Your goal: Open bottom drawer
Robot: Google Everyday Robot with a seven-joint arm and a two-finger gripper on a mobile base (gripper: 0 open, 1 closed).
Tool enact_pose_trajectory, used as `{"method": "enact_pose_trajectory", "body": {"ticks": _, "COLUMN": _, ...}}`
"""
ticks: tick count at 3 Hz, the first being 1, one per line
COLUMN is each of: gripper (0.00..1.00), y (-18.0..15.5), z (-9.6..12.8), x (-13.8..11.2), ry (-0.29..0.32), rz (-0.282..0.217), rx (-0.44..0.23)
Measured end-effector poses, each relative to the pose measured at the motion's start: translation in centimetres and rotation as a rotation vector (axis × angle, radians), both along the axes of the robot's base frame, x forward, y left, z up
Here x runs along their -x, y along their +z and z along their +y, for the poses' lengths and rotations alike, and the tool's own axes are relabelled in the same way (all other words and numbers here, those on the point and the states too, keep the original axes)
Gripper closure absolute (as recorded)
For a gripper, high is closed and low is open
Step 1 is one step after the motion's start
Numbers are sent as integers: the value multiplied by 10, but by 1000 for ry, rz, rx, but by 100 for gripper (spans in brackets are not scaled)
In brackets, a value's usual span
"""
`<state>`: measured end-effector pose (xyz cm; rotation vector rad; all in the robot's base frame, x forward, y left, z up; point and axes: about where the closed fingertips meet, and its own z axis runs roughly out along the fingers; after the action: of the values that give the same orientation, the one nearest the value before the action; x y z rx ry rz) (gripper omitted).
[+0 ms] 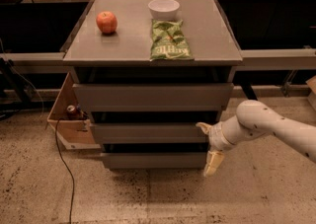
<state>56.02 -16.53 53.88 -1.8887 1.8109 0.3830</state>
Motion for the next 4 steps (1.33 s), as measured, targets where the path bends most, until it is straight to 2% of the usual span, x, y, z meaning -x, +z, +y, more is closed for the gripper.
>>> {"method": "enact_pose_trajectory", "body": {"ticks": 1, "gripper": 0, "y": -40, "z": 8, "x": -7, "ry": 29, "rz": -2, "rx": -46}}
{"method": "enact_pose_trajectory", "body": {"ticks": 2, "gripper": 0, "y": -101, "z": 34, "x": -11, "ry": 56, "rz": 24, "rx": -114}}
{"method": "enact_pose_trajectory", "body": {"ticks": 3, "gripper": 0, "y": -101, "z": 34, "x": -11, "ry": 56, "rz": 24, "rx": -114}}
{"method": "enact_pose_trajectory", "body": {"ticks": 4, "gripper": 0, "y": -110, "z": 35, "x": -11, "ry": 24, "rz": 34, "rx": -133}}
